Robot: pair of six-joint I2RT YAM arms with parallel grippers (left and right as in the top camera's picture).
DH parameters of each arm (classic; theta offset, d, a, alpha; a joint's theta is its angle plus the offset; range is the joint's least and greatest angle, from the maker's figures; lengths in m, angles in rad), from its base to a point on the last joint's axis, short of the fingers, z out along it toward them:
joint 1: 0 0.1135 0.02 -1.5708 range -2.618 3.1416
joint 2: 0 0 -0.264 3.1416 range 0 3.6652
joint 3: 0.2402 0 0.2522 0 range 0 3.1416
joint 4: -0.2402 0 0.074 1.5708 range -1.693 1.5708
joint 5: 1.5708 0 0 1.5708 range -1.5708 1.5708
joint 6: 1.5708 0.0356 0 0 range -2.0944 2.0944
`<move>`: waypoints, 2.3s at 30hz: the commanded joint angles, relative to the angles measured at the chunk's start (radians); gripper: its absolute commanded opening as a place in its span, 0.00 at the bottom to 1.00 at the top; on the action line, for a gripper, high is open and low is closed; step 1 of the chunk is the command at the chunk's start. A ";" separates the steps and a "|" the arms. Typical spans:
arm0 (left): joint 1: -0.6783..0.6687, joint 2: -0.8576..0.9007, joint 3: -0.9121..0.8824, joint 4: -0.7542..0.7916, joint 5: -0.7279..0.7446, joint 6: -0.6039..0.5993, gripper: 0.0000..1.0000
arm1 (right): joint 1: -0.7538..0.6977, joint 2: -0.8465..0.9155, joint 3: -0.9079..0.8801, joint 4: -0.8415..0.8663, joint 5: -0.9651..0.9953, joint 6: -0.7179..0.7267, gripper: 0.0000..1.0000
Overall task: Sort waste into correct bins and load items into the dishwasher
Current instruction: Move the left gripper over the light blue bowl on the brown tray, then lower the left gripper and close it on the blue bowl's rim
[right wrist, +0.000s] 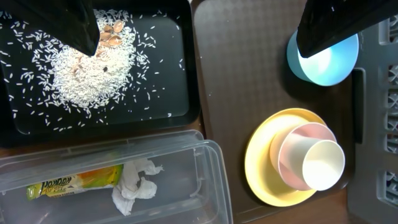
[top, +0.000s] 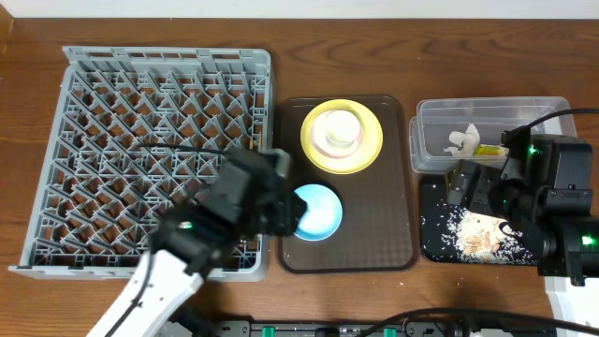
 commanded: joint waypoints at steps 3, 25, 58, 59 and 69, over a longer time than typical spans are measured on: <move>-0.182 0.134 0.017 0.022 -0.198 -0.091 0.37 | 0.001 -0.001 -0.002 -0.002 0.009 0.010 0.99; -0.314 0.563 0.017 0.201 -0.350 -0.053 0.44 | 0.001 -0.001 -0.002 -0.002 0.009 0.010 0.99; -0.314 0.550 0.029 0.133 -0.335 -0.051 0.07 | 0.001 -0.001 -0.002 -0.002 0.009 0.010 0.99; -0.314 0.543 0.035 0.128 -0.335 -0.043 0.08 | 0.001 -0.001 -0.002 -0.002 0.009 0.010 0.99; -0.307 0.401 0.188 -0.006 -0.319 0.050 0.08 | 0.001 -0.001 -0.002 -0.002 0.009 0.010 0.99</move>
